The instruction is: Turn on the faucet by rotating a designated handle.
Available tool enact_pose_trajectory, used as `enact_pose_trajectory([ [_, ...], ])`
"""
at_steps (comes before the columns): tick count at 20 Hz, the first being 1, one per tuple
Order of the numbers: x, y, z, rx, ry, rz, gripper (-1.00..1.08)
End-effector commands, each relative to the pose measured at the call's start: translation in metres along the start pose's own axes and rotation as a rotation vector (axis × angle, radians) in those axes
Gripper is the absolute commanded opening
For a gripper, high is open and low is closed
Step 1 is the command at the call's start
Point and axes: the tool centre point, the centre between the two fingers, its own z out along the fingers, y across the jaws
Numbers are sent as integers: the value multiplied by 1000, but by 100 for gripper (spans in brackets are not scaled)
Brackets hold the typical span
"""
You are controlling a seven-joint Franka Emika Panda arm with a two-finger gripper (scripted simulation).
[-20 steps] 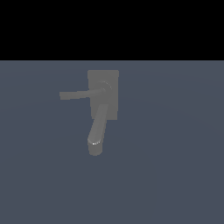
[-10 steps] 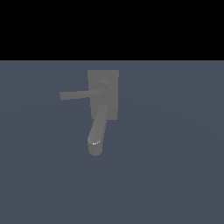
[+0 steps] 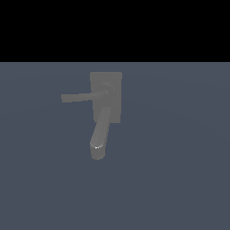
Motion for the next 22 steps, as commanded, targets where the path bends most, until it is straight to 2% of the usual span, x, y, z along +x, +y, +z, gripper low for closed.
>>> enact_pose_trajectory([
  [1, 19, -6, -15, -78, 61, -45, -100],
  [6, 56, -30, -46, -216, 182, -151, -100],
  [12, 95, -79, -80, -350, 333, -303, -100],
  [17, 121, -137, -104, -434, 460, -449, -100],
  [22, 136, -206, -123, -490, 586, -609, -100],
])
